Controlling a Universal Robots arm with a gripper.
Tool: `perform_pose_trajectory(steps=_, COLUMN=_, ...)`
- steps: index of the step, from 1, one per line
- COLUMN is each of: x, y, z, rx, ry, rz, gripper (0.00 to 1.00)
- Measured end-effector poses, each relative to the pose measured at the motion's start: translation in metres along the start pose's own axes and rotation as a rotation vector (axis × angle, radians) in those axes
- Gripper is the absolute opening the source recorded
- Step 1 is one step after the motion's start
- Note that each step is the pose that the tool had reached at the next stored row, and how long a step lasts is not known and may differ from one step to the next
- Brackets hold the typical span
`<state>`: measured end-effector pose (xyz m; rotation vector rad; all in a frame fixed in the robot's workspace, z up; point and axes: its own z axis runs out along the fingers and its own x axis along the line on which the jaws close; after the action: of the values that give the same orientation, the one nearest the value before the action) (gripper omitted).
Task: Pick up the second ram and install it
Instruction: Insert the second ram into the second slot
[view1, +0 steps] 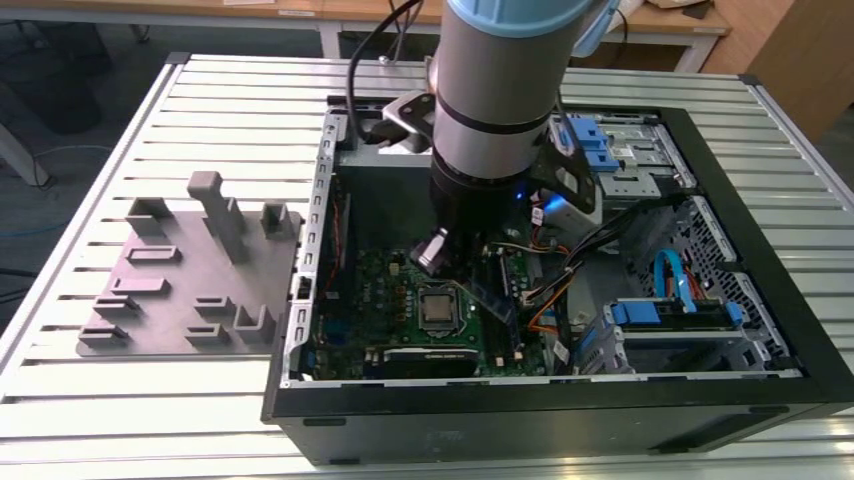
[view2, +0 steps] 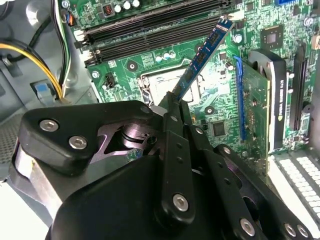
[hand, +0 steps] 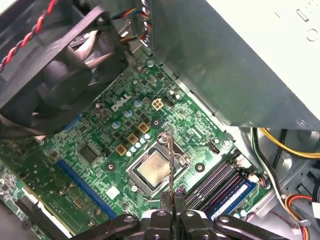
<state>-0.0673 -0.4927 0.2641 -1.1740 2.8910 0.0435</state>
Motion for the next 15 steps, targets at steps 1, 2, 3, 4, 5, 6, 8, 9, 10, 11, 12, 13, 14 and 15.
perform_pose_trajectory(steps=1, x=0.0, y=0.0, z=0.0, rx=0.0003, ry=-0.0002, rz=0.01, gripper=0.11)
perform_pose_trajectory(steps=2, x=0.0, y=0.0, z=0.0, rx=0.0006, ry=-0.0003, rz=0.02, gripper=0.11)
perform_pose_trajectory(steps=3, x=0.0, y=0.0, z=0.0, rx=0.0009, ry=-0.0005, rz=0.03, gripper=0.11)
perform_pose_trajectory(steps=4, x=0.0, y=0.0, z=0.0001, rx=0.0012, ry=-0.0007, rz=0.039, gripper=0.11)
perform_pose_trajectory(steps=5, x=0.0, y=0.0, z=0.0, rx=0.0015, ry=-0.0008, rz=0.049, gripper=0.11)
perform_pose_trajectory(steps=6, x=0.0, y=0.0, z=0.0001, rx=0.0018, ry=-0.001, rz=0.059, gripper=0.11)
perform_pose_trajectory(steps=8, x=0.0, y=0.0, z=0.0001, rx=0.0024, ry=-0.0014, rz=0.078, gripper=0.11)
perform_pose_trajectory(steps=9, x=0.0, y=0.0, z=0.0002, rx=0.0026, ry=-0.0016, rz=0.088, gripper=0.11)
perform_pose_trajectory(steps=10, x=0.0, y=0.0, z=0.0002, rx=0.0029, ry=-0.0018, rz=0.098, gripper=0.11)
perform_pose_trajectory(steps=11, x=0.0, y=0.0, z=0.0002, rx=0.0032, ry=-0.0019, rz=0.108, gripper=0.11)
perform_pose_trajectory(steps=12, x=0.0, y=0.0, z=0.0002, rx=0.0035, ry=-0.0021, rz=0.118, gripper=0.11)
perform_pose_trajectory(steps=13, x=0.0, y=0.0, z=0.0002, rx=0.0039, ry=-0.0023, rz=0.129, gripper=0.11)
perform_pose_trajectory(steps=14, x=0.0, y=0.0, z=0.0003, rx=0.0042, ry=-0.0025, rz=0.14, gripper=0.11)
perform_pose_trajectory(steps=15, x=0.0, y=0.0, z=0.0003, rx=0.0046, ry=-0.0028, rz=0.153, gripper=0.11)
